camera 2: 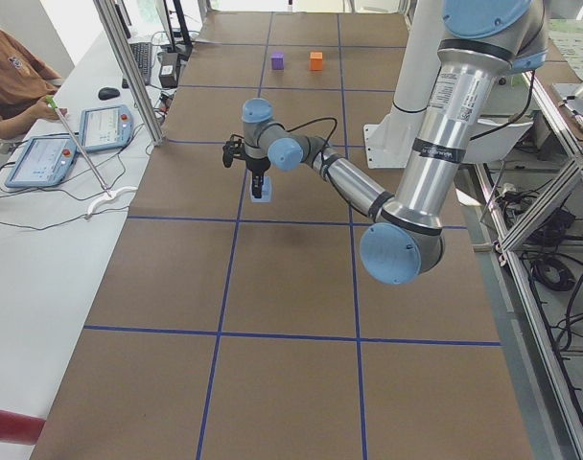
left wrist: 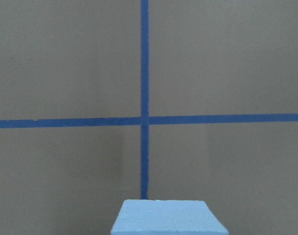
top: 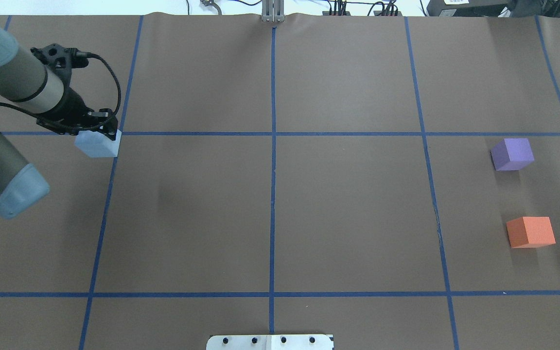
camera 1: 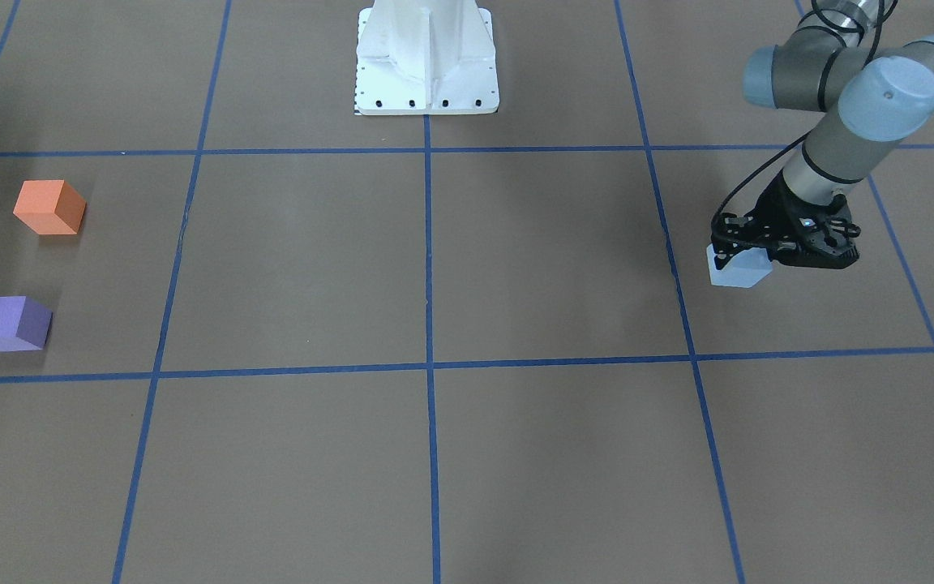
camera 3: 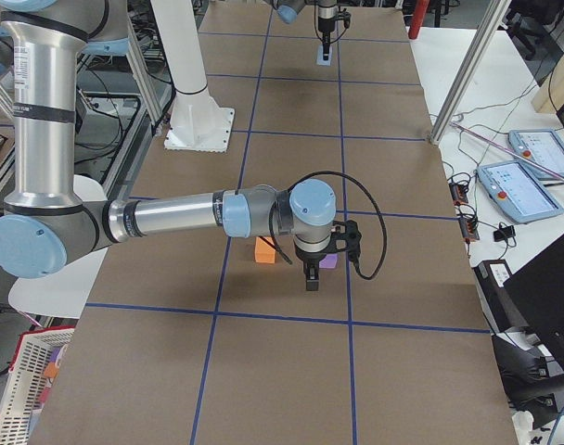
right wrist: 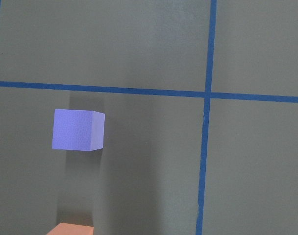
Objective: Place blue block between orange and purple blocks
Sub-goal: 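Carry the light blue cube with the left gripper toward the table center, then lower the light blue cube onto the table and open the left gripper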
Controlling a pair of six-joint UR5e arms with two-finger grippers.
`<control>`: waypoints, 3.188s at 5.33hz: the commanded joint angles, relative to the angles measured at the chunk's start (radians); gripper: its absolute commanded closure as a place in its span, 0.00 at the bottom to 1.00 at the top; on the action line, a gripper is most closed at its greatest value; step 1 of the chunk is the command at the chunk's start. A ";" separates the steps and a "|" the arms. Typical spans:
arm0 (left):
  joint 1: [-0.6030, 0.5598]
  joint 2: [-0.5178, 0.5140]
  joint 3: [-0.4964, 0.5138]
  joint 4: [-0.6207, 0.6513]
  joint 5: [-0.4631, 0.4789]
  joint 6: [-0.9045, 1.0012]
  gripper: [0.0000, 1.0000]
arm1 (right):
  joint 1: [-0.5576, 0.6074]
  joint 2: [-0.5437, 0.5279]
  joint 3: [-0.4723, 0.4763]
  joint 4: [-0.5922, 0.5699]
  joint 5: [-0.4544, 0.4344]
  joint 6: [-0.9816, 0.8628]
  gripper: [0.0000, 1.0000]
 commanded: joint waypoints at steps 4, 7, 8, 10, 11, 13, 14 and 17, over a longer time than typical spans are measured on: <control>0.247 -0.602 0.511 0.045 0.213 -0.306 1.00 | 0.000 -0.002 0.005 0.000 0.000 0.001 0.00; 0.289 -0.615 0.599 -0.020 0.268 -0.273 1.00 | 0.000 0.000 0.006 0.002 0.000 0.001 0.00; 0.301 -0.616 0.616 -0.046 0.270 -0.270 1.00 | 0.000 0.001 0.006 0.002 0.000 0.001 0.00; 0.318 -0.616 0.656 -0.102 0.282 -0.270 1.00 | 0.000 0.001 0.006 0.002 -0.002 0.001 0.00; 0.321 -0.616 0.658 -0.111 0.282 -0.270 0.91 | 0.000 0.004 0.006 0.002 0.000 0.001 0.00; 0.321 -0.616 0.658 -0.111 0.283 -0.270 0.00 | 0.000 0.006 0.006 0.002 0.000 0.001 0.00; 0.316 -0.618 0.649 -0.108 0.283 -0.270 0.00 | 0.000 0.007 0.008 0.002 0.000 0.002 0.00; 0.205 -0.557 0.479 0.017 0.190 -0.099 0.00 | -0.068 0.172 0.032 -0.009 0.010 0.213 0.00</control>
